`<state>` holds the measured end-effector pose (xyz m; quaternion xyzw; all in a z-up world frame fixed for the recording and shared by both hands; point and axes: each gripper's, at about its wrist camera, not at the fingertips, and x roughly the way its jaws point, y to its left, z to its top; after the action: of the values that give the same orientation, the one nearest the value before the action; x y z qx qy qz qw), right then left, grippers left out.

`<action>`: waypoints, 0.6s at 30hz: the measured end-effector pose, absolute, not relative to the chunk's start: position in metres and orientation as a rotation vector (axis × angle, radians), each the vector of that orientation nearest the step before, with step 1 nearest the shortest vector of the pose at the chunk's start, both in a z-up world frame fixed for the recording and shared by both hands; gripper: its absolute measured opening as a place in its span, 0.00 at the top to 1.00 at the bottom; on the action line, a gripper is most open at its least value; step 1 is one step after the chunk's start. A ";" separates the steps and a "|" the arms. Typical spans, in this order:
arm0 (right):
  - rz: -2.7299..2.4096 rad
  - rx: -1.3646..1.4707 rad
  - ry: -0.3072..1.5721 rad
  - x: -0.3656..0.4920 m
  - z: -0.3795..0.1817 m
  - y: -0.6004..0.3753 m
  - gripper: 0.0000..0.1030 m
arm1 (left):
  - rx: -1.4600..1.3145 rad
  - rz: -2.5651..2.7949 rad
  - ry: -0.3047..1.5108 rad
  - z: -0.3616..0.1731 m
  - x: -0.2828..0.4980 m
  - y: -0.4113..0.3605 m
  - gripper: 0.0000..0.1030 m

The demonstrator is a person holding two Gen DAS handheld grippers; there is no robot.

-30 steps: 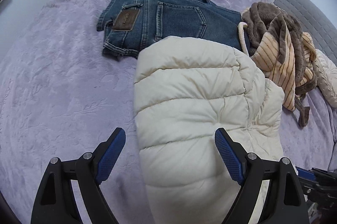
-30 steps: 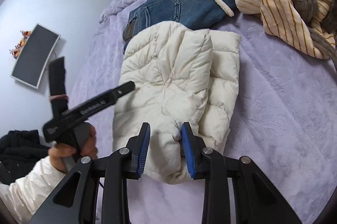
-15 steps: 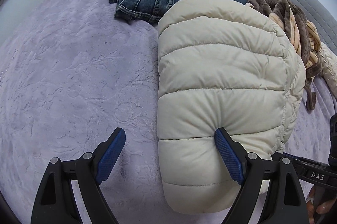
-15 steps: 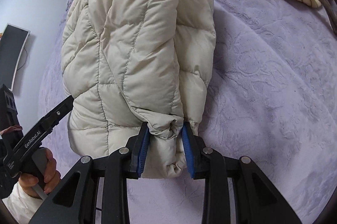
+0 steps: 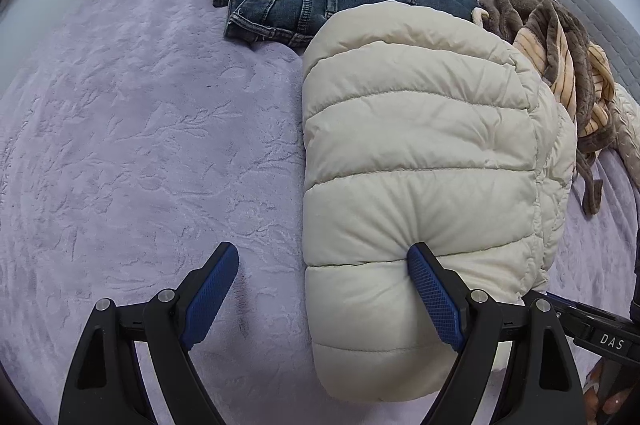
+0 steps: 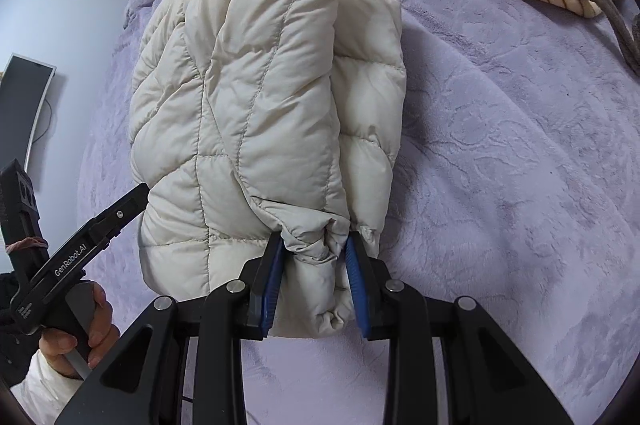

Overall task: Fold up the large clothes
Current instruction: 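Press the folded jacket flat with both tools and open them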

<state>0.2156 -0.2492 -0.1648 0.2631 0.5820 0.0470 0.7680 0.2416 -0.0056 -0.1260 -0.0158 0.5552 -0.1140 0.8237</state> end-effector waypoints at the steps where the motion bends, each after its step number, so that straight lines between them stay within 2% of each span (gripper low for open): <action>1: 0.103 0.571 1.261 0.215 -0.161 -0.249 0.67 | -0.034 -0.240 1.180 -0.124 0.242 -0.005 0.15; 18: 0.127 0.568 1.213 0.194 -0.108 -0.252 0.67 | -0.028 -0.246 1.180 -0.094 0.231 0.003 0.15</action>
<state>0.1940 -0.2521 -0.1082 0.2633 0.5617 0.0590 0.7821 0.2313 0.0031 -0.0945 -0.0132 0.5547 -0.1159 0.8238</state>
